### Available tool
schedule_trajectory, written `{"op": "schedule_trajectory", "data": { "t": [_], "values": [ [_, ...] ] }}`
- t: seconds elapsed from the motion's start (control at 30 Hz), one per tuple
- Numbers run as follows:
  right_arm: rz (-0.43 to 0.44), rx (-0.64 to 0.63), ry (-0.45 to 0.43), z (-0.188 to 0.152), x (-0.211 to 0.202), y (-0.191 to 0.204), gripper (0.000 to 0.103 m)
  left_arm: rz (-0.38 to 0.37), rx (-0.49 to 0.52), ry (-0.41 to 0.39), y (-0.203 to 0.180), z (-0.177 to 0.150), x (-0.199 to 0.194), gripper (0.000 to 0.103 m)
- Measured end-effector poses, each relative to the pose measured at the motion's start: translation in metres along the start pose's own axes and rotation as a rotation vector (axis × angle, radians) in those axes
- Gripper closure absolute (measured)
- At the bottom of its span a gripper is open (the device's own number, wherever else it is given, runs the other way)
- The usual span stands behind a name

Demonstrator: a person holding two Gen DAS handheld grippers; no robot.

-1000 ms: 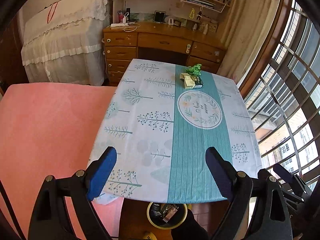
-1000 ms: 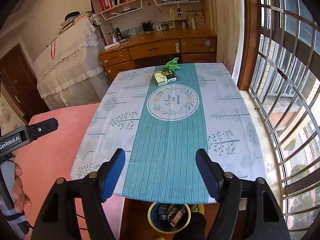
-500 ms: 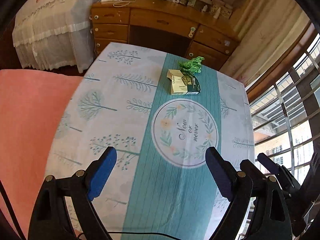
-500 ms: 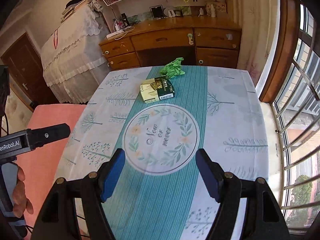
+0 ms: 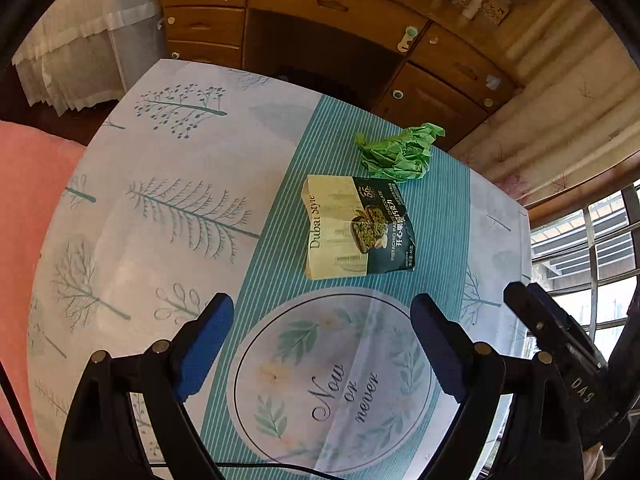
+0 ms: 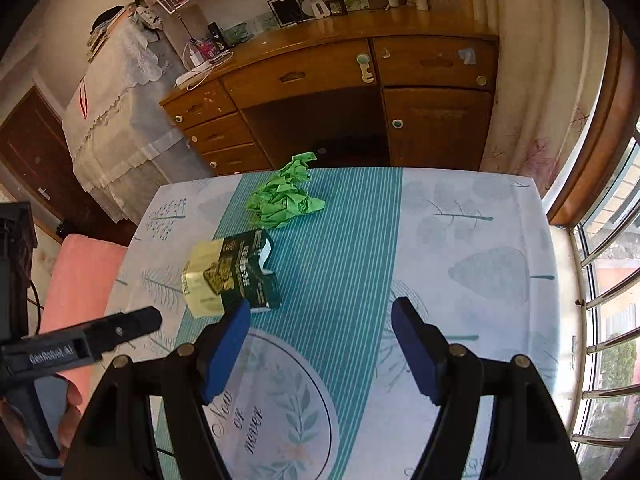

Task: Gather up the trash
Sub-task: 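Grasp the Dubai Style chocolate box with the left tool while the right tool grasps the green paper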

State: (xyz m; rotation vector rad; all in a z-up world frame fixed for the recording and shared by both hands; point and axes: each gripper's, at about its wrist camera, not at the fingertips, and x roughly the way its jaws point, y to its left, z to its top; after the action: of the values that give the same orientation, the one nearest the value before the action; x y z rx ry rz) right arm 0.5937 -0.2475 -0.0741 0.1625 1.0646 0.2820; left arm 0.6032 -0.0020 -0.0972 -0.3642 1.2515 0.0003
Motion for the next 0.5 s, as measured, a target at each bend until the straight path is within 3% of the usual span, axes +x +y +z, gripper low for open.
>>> {"op": "schedule_trajectory", "data": {
  "t": [0.1, 0.27, 0.5],
  "values": [
    [0.025, 0.016, 0.009, 0.024, 0.017, -0.003, 0.030, 0.021, -0.018, 0.055, -0.001, 0.013, 0.026, 0.014],
    [0.041, 0.042, 0.051, 0.063, 0.051, 0.005, 0.030, 0.027, -0.132, 0.041, 0.008, 0.028, 0.040, 0.014],
    [0.076, 0.242, 0.174, 0.097, 0.119, 0.004, 0.030, 0.032, -0.177, 0.040, 0.018, 0.048, 0.053, 0.014]
  ]
}}
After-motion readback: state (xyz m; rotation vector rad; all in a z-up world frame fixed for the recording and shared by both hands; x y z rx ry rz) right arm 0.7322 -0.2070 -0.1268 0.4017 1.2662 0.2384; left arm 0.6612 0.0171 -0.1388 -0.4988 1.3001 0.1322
